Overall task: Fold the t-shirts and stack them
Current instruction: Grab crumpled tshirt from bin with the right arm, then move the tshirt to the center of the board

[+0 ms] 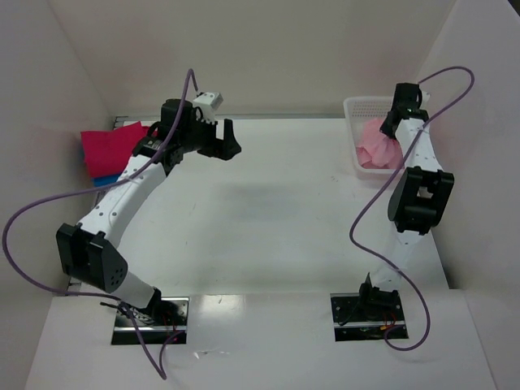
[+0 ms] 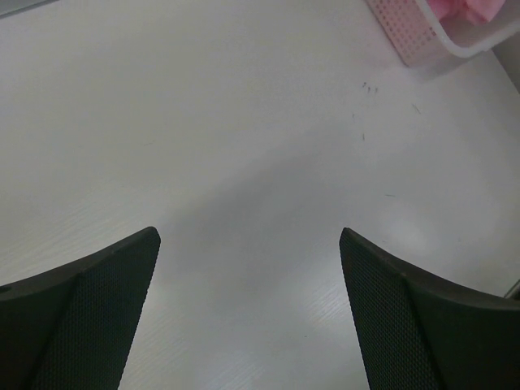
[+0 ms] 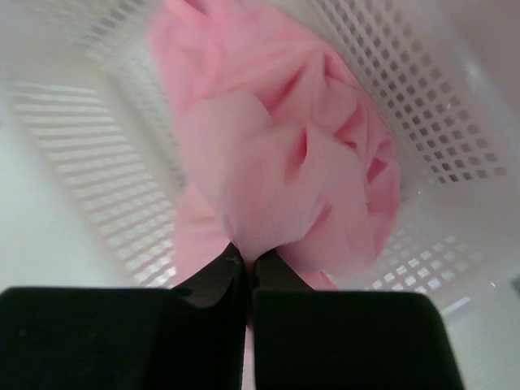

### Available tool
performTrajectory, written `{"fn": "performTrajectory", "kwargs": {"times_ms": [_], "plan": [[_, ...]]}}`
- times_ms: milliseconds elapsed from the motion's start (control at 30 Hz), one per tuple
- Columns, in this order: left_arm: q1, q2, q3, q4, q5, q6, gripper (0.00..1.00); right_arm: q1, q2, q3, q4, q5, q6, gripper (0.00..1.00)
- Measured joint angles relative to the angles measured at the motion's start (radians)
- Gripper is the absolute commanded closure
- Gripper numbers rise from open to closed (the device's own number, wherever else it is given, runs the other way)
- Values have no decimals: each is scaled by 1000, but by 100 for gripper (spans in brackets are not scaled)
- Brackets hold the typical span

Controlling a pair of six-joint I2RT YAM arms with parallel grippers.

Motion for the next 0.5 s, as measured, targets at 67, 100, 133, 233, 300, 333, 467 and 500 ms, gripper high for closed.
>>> {"fn": "performTrajectory", "kwargs": {"times_ms": [67, 100, 133, 233, 300, 333, 467, 500], "plan": [[-1, 46, 45, -13, 58, 11, 1, 29, -62, 38, -16, -1, -7, 100], [-4, 78, 83, -14, 97, 19, 1, 56, -105, 82, -26, -1, -14, 100], [-7, 123, 141, -12, 152, 21, 1, 88, -151, 121, -24, 0, -23, 100], [-14, 181, 227, 9, 254, 21, 1, 202, -293, 193, -6, 10, -44, 100], [-21, 202, 266, 29, 311, 20, 1, 311, -395, 223, 3, 4, -50, 100], [-30, 214, 290, 41, 346, 21, 1, 347, -426, 230, 11, -6, -47, 100], [-84, 232, 342, 119, 412, 25, 1, 463, -573, 192, 65, -119, 9, 100], [-96, 232, 343, 137, 419, 26, 1, 467, -606, 162, 83, -157, 33, 100]]}}
